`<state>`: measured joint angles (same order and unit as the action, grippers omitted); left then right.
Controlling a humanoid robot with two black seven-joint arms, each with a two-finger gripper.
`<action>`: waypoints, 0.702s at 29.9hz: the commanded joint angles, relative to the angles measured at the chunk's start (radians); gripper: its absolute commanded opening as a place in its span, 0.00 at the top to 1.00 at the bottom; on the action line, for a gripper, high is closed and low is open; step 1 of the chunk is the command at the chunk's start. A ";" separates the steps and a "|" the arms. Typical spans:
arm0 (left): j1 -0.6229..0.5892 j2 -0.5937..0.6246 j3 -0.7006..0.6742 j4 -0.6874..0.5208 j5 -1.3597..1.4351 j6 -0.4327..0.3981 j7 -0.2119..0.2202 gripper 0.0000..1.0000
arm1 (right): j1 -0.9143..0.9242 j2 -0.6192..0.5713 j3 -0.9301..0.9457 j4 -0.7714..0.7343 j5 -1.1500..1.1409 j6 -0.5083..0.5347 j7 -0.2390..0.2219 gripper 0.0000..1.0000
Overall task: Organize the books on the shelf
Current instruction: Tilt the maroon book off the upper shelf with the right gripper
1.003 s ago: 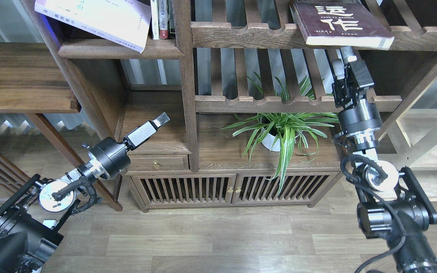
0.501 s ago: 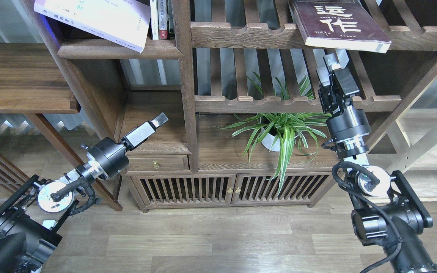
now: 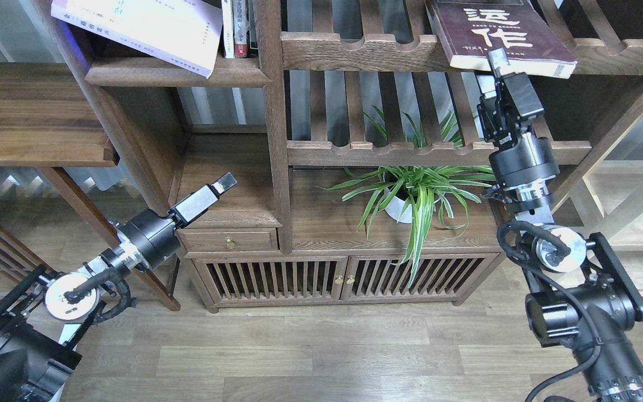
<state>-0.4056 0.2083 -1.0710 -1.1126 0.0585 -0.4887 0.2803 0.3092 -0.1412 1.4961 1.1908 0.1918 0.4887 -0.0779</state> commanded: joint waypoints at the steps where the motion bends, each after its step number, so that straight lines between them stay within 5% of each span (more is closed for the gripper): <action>1: -0.001 -0.001 -0.001 -0.007 -0.002 0.000 0.000 0.02 | 0.019 -0.006 0.009 -0.004 0.008 0.000 0.001 0.41; 21: -0.016 -0.070 0.011 -0.073 0.004 0.000 0.008 0.02 | 0.056 -0.009 0.024 -0.010 0.044 -0.051 0.000 0.44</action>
<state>-0.4208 0.1383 -1.0601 -1.1827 0.0624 -0.4887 0.2883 0.3679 -0.1495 1.5194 1.1813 0.2363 0.4695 -0.0766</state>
